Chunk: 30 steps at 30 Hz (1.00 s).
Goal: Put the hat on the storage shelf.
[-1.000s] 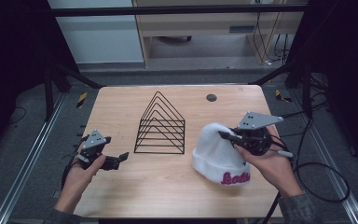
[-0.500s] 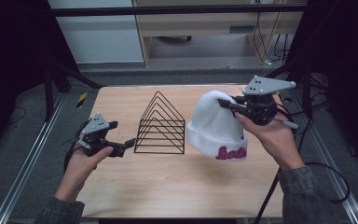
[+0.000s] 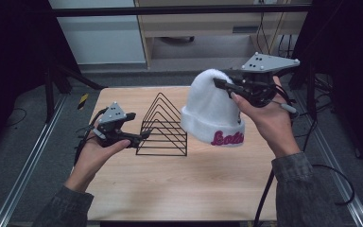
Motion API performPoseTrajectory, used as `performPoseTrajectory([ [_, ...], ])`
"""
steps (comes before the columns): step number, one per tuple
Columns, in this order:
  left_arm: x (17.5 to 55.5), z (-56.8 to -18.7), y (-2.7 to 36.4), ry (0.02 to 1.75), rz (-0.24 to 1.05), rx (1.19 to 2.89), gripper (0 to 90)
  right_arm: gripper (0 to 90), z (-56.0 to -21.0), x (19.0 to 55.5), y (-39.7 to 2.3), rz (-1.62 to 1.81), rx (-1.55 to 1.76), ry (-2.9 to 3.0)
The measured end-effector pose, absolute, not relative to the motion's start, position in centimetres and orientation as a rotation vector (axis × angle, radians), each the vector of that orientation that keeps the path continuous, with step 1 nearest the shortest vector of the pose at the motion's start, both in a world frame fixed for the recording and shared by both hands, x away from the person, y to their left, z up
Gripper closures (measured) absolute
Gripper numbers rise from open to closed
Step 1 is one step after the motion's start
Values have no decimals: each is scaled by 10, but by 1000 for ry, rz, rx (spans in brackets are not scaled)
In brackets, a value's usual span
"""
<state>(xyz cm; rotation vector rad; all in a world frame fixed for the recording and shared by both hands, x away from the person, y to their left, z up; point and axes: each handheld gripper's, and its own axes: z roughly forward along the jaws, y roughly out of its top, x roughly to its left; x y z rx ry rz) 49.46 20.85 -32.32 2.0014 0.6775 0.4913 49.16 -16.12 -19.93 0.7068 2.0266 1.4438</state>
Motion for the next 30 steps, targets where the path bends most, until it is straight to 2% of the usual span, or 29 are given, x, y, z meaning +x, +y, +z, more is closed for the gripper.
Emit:
performPoseTrajectory([
  [15,515,-314,182,614,388,2002,220,830,-185,501,-128,1489,647,2054],
  [30,520,-310,176,595,397,1990,226,830,-178,501,-98,1541,577,2064],
])
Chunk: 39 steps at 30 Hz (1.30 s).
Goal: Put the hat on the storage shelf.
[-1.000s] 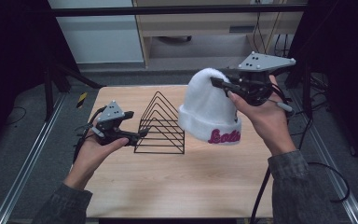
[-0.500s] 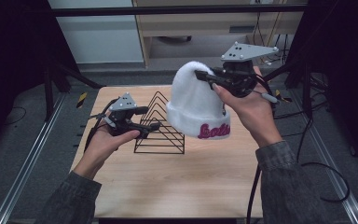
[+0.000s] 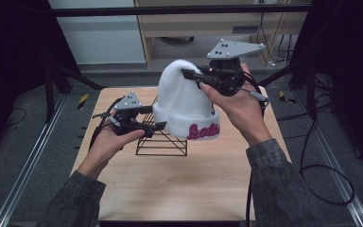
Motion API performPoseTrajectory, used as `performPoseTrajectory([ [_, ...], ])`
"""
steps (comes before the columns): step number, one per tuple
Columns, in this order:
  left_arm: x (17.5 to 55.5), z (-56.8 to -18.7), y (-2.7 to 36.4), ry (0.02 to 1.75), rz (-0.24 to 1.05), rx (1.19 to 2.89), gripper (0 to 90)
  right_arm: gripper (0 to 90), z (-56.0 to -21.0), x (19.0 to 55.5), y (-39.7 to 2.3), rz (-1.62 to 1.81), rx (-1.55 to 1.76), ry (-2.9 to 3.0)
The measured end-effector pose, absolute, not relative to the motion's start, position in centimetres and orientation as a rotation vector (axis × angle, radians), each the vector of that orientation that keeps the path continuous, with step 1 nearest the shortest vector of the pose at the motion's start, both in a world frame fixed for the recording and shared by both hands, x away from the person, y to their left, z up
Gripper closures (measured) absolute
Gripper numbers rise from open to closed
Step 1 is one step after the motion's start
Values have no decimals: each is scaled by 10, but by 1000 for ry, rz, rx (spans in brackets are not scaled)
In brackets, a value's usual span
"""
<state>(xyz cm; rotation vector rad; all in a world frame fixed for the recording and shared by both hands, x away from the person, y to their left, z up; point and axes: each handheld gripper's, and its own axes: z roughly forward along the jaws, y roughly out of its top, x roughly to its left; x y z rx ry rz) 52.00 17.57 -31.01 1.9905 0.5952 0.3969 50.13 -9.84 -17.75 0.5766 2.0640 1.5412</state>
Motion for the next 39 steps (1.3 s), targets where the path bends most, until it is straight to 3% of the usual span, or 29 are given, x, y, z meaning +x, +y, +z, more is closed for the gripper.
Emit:
performPoseTrajectory([
  [6,527,-314,169,584,387,1983,254,830,-177,500,-94,1563,562,2068],
  [12,529,-313,169,593,392,1990,654,829,-177,502,-94,1576,547,2073],
  [15,531,-311,167,620,410,1996,734,828,-178,505,-94,1565,540,2084],
  [24,528,-300,175,679,548,1915,749,826,-179,522,-100,1567,550,2055],
  [39,528,-302,192,718,610,1909,749,823,-201,558,-85,1524,602,2086],
])
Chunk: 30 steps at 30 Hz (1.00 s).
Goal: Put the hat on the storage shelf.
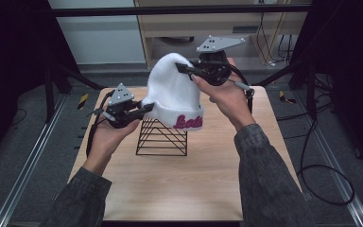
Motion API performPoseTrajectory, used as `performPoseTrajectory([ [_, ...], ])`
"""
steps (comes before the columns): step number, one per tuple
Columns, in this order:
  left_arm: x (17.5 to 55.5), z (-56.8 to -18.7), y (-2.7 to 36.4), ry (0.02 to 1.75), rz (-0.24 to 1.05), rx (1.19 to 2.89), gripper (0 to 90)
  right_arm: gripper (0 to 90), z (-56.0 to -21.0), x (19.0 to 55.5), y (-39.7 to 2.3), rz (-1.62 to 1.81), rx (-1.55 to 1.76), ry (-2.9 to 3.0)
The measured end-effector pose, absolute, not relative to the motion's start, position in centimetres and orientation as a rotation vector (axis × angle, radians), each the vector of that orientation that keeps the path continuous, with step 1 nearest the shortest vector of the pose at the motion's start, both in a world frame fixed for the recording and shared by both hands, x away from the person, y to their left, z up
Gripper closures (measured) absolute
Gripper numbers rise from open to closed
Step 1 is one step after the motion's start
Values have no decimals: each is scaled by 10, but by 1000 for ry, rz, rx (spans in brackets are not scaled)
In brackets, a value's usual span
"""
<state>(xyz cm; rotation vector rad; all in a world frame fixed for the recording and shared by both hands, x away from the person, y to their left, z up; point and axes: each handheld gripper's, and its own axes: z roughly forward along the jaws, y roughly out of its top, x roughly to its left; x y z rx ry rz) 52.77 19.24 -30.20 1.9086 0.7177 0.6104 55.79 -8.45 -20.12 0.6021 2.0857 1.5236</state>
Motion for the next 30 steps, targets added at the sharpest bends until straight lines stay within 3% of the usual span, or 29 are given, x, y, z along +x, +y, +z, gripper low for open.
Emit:
performPoseTrajectory([
  [30,528,-345,200,759,622,1933,746,820,-249,589,-81,1419,653,2183],
])
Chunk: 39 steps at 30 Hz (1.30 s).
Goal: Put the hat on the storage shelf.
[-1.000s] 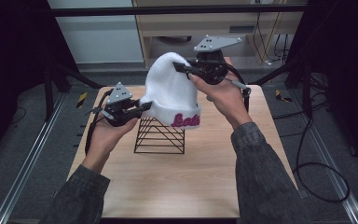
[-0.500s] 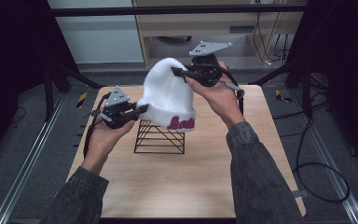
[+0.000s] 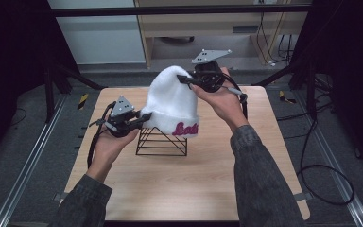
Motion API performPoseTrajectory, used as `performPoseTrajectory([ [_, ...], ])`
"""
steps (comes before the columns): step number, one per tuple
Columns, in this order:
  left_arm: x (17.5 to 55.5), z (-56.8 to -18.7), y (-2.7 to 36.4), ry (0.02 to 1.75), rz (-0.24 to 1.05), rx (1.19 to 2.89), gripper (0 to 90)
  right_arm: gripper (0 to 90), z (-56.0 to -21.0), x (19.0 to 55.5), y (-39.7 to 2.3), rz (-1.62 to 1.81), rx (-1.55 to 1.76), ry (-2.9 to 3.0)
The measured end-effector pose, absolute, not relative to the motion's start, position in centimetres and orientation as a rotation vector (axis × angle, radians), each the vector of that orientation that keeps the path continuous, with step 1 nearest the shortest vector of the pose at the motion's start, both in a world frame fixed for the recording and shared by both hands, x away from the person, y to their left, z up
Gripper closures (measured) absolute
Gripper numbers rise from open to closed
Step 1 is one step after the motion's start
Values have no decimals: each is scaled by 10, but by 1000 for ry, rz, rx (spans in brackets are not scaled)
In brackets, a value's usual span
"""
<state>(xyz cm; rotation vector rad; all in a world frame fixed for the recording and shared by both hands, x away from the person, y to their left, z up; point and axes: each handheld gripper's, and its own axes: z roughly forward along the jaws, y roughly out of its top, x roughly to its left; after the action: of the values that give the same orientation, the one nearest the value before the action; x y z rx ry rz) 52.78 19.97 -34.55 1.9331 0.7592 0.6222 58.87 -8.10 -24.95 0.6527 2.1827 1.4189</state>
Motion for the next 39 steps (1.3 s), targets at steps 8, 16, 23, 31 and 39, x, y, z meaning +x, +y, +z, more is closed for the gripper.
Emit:
performPoseTrajectory([
  [8,527,-341,205,757,638,1894,746,821,-241,588,-76,1442,636,2157],
  [16,533,-339,217,795,656,1846,749,826,-230,591,-64,1443,617,2143],
  [23,535,-340,224,809,672,1826,749,828,-230,600,-58,1438,609,2153],
  [31,537,-347,230,822,672,1820,749,828,-233,603,-50,1442,589,2163],
  [39,539,-355,234,836,666,1812,749,828,-236,602,-44,1444,573,2174],
])
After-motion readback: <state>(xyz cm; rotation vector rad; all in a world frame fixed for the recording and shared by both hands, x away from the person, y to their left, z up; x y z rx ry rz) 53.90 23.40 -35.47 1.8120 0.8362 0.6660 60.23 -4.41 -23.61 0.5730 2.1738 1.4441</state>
